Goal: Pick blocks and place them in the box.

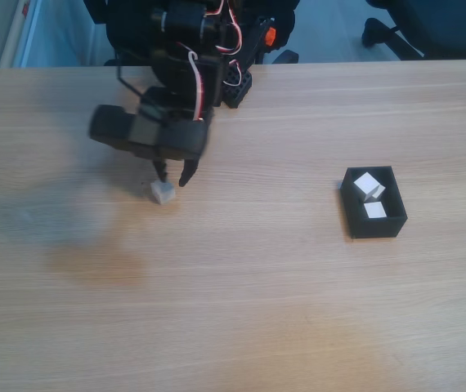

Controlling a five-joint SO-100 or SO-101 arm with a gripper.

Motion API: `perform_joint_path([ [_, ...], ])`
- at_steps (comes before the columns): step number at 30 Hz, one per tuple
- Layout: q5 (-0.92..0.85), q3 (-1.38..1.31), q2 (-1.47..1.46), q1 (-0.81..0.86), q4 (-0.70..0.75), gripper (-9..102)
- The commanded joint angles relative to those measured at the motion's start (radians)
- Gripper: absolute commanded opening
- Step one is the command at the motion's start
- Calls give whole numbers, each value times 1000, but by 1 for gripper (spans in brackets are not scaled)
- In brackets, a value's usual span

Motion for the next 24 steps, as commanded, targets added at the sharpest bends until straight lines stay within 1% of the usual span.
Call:
perform_joint_path([
  [1,14,15,54,86,21,13],
  [5,18,66,133,124,95,17],
  [8,23,110,187,118,110,19],
  [13,26,179,215,84,54,20],
  [17,40,189,163,75,6,20],
  [21,34,192,92,101,-67,21],
  [24,23,187,49,127,-89,21],
])
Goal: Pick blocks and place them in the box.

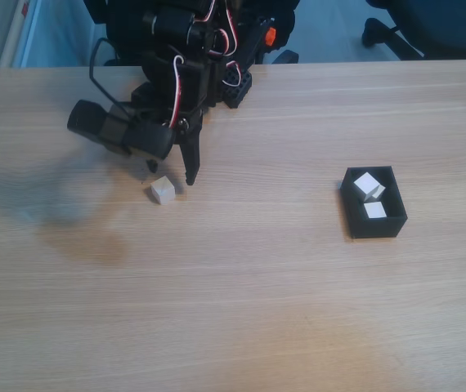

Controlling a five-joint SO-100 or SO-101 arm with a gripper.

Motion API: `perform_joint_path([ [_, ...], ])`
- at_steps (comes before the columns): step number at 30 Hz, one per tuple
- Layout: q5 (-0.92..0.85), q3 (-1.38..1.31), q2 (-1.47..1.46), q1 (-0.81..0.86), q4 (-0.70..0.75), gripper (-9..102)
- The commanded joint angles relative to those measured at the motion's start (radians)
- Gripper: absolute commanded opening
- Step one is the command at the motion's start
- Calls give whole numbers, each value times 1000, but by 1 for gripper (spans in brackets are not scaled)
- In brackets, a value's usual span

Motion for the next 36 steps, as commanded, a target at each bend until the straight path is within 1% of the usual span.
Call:
perform_joint_path([
  [1,-11,-11,-32,25,-32,21],
  [5,-20,-6,-67,43,-60,21],
  [18,2,-35,-195,25,-152,18],
  [21,6,-60,-225,23,-158,16],
  [32,23,-137,-285,3,-173,16],
  [36,26,-137,-287,-2,-176,13],
])
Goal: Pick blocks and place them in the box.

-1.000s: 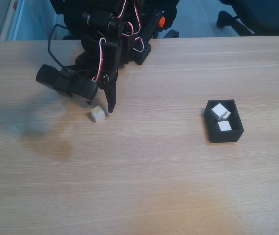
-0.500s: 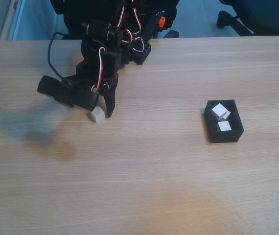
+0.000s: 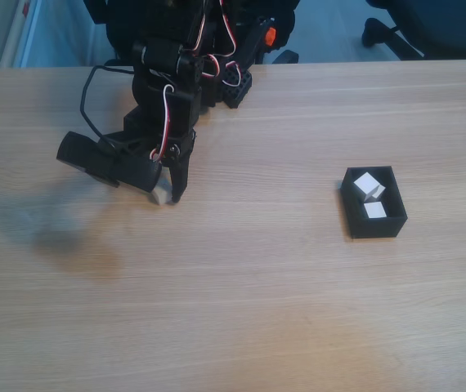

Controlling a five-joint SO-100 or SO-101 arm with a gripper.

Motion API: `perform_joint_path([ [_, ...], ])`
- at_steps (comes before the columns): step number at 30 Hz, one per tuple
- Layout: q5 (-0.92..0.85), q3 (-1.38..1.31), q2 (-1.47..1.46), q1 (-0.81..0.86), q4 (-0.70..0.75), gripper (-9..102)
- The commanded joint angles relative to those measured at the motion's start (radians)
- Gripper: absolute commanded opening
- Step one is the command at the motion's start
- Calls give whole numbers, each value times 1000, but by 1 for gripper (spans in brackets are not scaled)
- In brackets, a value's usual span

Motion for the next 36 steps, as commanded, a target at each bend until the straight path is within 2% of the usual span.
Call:
perform_joint_path([
  [1,6,-46,5,-11,-12,11],
  [7,6,-25,17,-8,-5,7],
  [21,11,12,64,-6,25,11],
  [25,14,15,67,-11,28,0],
  [31,17,-6,87,-35,29,0],
  [36,52,-100,147,-110,124,0],
])
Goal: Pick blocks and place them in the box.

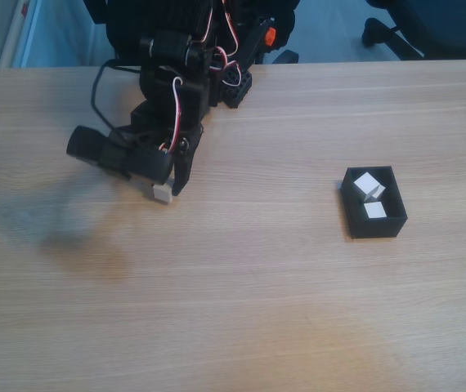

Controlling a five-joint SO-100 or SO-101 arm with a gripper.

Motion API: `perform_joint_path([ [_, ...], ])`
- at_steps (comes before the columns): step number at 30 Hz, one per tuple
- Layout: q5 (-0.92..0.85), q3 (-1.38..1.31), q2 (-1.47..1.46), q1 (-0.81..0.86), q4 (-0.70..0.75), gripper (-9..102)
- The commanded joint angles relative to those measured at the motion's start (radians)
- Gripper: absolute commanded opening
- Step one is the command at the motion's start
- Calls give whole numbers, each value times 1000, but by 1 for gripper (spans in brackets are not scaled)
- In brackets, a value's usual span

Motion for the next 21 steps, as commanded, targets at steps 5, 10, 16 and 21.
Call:
perform_joint_path([
  [5,72,-202,143,-227,163,0],
  [10,127,-302,181,-474,232,0],
  [16,160,-350,193,-749,219,0],
  [21,187,-390,143,-910,187,0],
])
